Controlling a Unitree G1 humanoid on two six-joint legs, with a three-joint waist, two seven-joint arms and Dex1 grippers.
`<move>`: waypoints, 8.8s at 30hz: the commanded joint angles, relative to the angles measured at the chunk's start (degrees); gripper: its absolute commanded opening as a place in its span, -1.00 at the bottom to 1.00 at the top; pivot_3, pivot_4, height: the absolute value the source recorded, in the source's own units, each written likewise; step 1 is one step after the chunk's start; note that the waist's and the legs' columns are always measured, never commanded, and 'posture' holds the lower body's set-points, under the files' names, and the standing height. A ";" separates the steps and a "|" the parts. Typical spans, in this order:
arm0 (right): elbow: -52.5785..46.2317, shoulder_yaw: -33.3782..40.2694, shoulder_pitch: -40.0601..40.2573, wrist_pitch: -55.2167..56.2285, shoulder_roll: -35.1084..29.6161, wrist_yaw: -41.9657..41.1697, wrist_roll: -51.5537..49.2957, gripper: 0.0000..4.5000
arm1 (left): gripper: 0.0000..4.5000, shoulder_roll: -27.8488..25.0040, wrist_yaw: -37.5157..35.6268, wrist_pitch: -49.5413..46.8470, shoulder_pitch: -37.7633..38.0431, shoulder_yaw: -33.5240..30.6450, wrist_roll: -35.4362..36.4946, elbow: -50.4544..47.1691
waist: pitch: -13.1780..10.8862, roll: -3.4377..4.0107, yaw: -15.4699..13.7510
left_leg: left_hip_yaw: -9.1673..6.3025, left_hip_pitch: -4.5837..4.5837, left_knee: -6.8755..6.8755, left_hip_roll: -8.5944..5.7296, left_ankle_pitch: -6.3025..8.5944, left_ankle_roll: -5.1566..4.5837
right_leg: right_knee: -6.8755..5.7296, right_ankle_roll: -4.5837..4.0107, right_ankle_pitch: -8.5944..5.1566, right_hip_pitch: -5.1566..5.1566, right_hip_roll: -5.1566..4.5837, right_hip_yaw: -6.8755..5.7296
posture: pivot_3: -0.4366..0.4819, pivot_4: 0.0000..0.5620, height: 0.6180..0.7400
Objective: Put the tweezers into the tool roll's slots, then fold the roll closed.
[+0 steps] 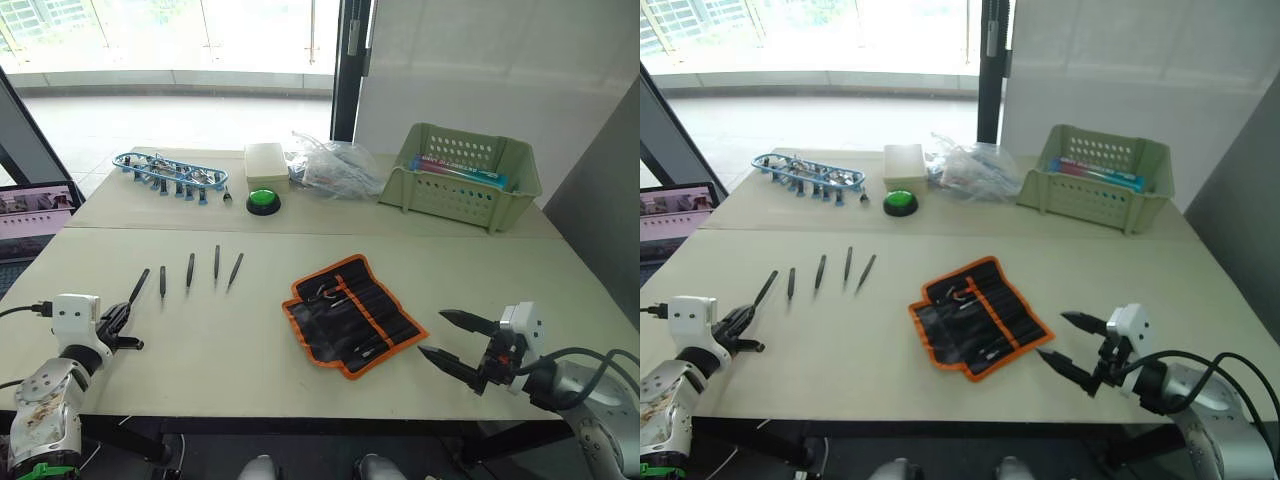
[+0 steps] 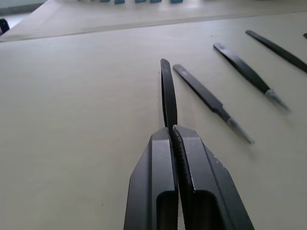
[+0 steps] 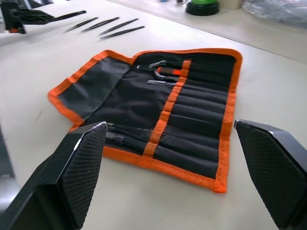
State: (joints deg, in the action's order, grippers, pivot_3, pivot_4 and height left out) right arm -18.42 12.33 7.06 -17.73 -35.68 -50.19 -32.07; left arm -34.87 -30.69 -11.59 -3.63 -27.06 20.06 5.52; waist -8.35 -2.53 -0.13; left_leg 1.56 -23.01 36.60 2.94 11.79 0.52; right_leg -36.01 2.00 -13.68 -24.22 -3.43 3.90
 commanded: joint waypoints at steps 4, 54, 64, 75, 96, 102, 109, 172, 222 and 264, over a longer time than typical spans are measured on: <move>-2.79 -3.49 -1.59 -2.48 4.97 8.61 2.65 0.48 | -1.00 -2.95 -5.19 -14.56 -0.72 9.10 7.29 -20.64 | -0.02 0.04 0.20 | 0.08 -0.13 0.00 -0.01 0.00 -0.01 | 0.07 -0.10 0.06 -0.07 -0.03 0.04 | -0.05 -0.47 0.96; 1.83 -17.75 -6.72 -13.41 16.53 25.11 17.29 -0.99 | -1.00 5.50 -13.79 -34.74 -32.10 46.17 -3.57 -11.16 | -0.06 0.03 1.25 | -0.16 -0.12 0.17 -0.07 -0.04 -0.07 | -0.09 0.42 0.08 0.01 0.23 0.13 | -0.05 -0.47 0.96; 1.40 -17.84 -6.30 -13.75 17.04 25.57 17.55 -0.99 | -1.00 6.64 -15.45 -33.18 -34.42 45.14 -4.90 -7.99 | -0.06 0.02 1.37 | -0.19 -0.12 0.18 -0.07 -0.04 -0.07 | -0.11 0.42 0.08 0.01 0.25 0.13 | -0.05 -0.47 0.96; 1.62 -18.92 -5.82 -13.26 17.84 25.94 18.15 -1.00 | 0.27 -0.39 -19.32 -38.33 -27.97 34.68 3.15 -17.02 | -0.05 0.04 1.71 | -0.21 -0.10 0.18 -0.05 -0.03 -0.08 | -0.13 0.40 0.08 0.03 0.24 0.12 | -0.05 -0.47 0.96; 2.07 -19.00 -5.92 -12.88 18.15 26.06 18.23 -1.00 | 0.17 3.37 -15.80 -24.45 -21.20 43.21 -8.08 -7.98 | -0.02 -0.01 1.73 | -0.24 0.04 0.21 -0.03 -0.04 -0.08 | -0.17 0.40 0.08 0.12 0.28 0.13 | -0.05 -0.47 0.96; 2.09 -19.09 -5.92 -12.78 18.19 26.13 18.33 -1.00 | -0.72 2.71 -16.85 -23.56 -19.73 42.99 -8.63 -8.05 | 0.04 0.00 1.74 | -0.24 0.07 0.21 -0.03 -0.03 -0.07 | -0.17 0.40 0.07 0.17 0.28 0.13 | -0.05 -0.47 0.96; 2.20 -19.22 -6.05 -12.78 18.09 26.11 18.33 -1.00 | -0.99 2.00 -18.43 -23.31 -21.74 39.32 -6.97 -7.54 | 0.05 0.00 1.99 | -0.24 0.12 0.21 -0.02 -0.04 -0.07 | -0.19 0.39 0.07 0.17 0.29 0.13 | -0.05 -0.47 0.96; 3.18 -19.78 -6.90 -12.64 18.24 26.10 18.45 -1.00 | -0.98 -3.43 -25.56 -18.46 -25.42 27.31 -3.23 1.81 | 0.03 -0.02 2.47 | -0.24 0.06 0.20 0.00 -0.04 -0.08 | -0.17 0.38 0.08 0.10 0.29 0.12 | -0.05 -0.47 0.96; 4.25 -20.04 -8.23 -12.55 17.94 24.91 18.77 -1.00 | 0.16 -13.11 -25.96 -6.66 4.54 14.73 -2.56 -8.55 | -0.12 -0.15 2.62 | -0.03 0.10 0.01 0.16 0.10 0.14 | -0.06 -0.20 -0.14 -0.09 0.03 0.00 | -0.05 -0.47 0.96; 4.95 -19.92 -9.17 -12.63 17.29 24.59 19.08 -1.00 | -1.00 -14.31 -22.13 -41.35 -27.40 36.62 3.58 -27.46 | -0.12 -0.43 2.62 | -0.02 0.07 0.01 0.07 -0.02 -0.04 | -0.04 -0.11 -0.13 -0.04 0.15 0.05 | -0.05 -0.47 0.96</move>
State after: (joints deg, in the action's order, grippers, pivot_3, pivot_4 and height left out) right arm -16.15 -6.56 -3.14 -28.89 -17.75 -25.55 -14.15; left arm -50.19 -54.30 -50.63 -28.79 8.59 23.90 -20.53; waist -8.47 -2.96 2.49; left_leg 1.53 -22.94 36.60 3.00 11.77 0.47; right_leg -36.06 1.91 -13.80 -24.25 -3.26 3.95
